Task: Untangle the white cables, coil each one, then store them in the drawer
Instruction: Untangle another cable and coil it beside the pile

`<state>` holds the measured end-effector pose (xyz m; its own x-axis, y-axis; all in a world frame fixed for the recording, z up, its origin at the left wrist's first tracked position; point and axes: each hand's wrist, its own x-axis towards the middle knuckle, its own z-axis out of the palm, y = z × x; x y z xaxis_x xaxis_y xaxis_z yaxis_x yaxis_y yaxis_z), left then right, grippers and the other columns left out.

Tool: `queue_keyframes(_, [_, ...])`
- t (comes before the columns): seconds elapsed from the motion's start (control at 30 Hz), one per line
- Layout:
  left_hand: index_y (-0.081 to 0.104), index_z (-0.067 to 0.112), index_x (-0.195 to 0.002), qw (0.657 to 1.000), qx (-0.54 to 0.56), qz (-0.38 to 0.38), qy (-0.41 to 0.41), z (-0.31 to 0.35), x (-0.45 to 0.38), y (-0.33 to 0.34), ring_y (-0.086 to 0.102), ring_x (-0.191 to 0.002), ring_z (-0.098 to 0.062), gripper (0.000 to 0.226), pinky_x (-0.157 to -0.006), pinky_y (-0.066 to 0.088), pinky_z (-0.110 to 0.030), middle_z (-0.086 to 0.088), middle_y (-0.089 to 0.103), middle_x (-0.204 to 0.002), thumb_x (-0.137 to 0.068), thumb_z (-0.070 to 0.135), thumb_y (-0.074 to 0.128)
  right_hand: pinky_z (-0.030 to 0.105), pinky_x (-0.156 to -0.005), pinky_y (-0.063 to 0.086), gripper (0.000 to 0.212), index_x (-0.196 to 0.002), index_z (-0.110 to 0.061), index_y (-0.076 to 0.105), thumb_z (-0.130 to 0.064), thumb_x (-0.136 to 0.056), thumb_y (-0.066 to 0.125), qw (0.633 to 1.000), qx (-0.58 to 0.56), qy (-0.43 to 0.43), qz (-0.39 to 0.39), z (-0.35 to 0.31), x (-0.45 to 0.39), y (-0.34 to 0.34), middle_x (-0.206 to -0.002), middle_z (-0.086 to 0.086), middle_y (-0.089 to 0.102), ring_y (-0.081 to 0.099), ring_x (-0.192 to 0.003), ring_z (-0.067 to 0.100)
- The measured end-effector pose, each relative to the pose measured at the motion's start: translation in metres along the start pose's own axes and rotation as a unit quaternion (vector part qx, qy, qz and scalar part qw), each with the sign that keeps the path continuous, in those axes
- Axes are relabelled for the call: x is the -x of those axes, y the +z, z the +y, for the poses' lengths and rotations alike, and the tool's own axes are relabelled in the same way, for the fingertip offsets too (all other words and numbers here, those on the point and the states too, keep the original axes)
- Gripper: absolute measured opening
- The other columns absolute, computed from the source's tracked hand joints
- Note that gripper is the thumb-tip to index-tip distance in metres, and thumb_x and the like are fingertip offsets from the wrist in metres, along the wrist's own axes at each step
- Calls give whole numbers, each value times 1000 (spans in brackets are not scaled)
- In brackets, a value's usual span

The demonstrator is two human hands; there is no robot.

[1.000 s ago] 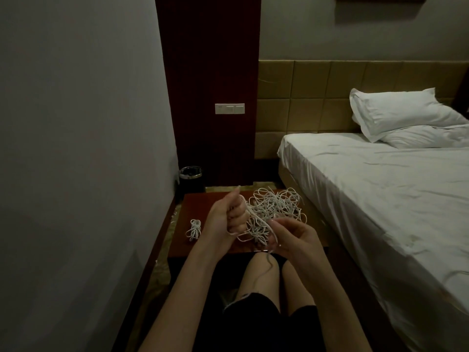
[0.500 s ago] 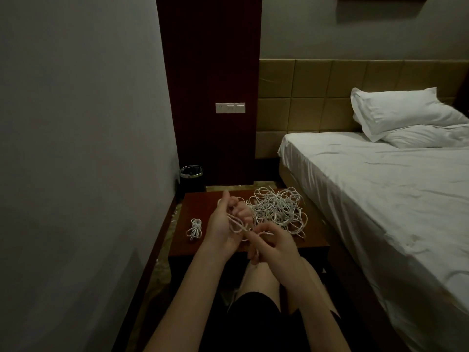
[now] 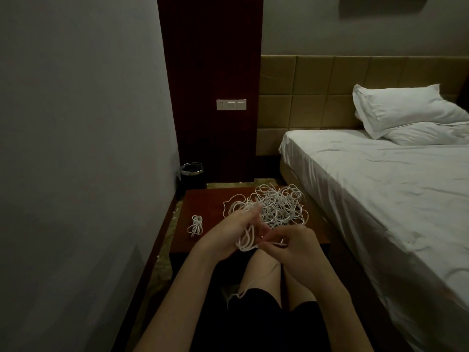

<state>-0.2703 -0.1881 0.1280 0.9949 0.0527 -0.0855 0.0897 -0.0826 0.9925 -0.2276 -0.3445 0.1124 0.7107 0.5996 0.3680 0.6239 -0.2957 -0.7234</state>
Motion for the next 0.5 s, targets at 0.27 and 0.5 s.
queue_keyframes(0.27, [50, 10, -85, 997, -49, -58, -11, -2, -1, 13, 37, -41, -6, 35, -41, 31, -16, 3, 48, -58, -103, 38, 40, 18, -55, 44, 19, -79, -16, 59, -17, -78, 78, 998, -34, 35, 46, 3, 0, 4, -68, 0, 63, 57, -60, 6])
queue_keyframes(0.5, [68, 13, -91, 989, -77, -112, -53, 0, 4, -8, 22, -45, -6, 43, -42, 21, -17, 5, 27, -57, -94, 50, 46, 23, -73, 54, 9, -82, -16, 71, -9, -86, 67, 986, -147, 70, -43, 15, 8, -26, -79, 5, 71, 67, -77, 15])
